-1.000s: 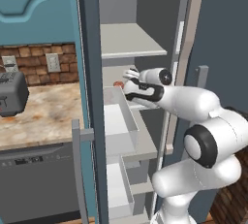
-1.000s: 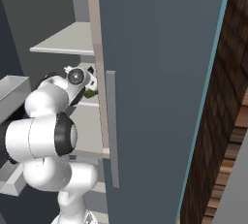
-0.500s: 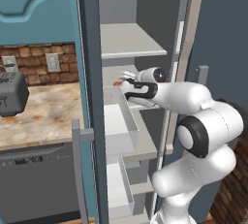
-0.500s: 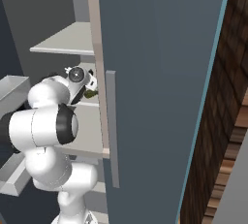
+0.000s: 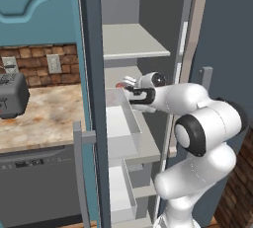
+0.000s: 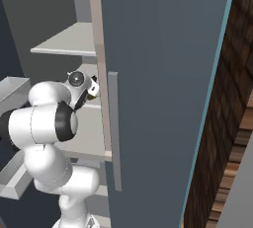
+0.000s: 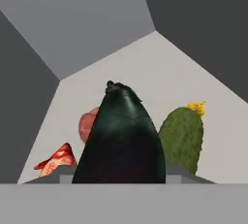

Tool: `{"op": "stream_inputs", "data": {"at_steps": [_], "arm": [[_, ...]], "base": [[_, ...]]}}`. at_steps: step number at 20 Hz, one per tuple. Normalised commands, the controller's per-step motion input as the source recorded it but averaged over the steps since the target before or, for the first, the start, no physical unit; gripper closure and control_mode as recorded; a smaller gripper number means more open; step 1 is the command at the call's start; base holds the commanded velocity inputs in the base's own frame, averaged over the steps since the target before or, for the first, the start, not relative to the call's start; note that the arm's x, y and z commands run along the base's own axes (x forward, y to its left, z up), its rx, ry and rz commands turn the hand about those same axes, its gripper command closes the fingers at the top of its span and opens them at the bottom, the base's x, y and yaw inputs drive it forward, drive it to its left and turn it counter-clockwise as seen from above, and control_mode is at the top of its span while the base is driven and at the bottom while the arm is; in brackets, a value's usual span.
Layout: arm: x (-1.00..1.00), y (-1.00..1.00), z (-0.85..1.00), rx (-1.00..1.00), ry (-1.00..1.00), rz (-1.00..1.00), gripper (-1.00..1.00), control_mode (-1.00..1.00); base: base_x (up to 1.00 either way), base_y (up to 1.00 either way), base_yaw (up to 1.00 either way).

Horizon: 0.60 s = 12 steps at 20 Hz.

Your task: Take the peach and eggplant from the highest rack and move them to the second highest rack where the fish and cucumber are located, to maximize freezer space. Close the freezer door after rearranging.

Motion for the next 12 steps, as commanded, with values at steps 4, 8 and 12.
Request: {"op": "stream_inputs", "data": {"at_steps": [4,8,12], "arm": [[0.07,0.00,-0.02,0.00,0.07,-0.12,1.00,-1.00],[0.28,0.00,0.00,0.00,0.06,-0.08,1.00,-1.00],[0.40,0.01,0.00,0.00,0.07,-0.05,1.00,-1.00]], "base": [[0.00,0.00,0.00],[0.00,0.00,0.00],[0.00,0.00,0.00]]}}
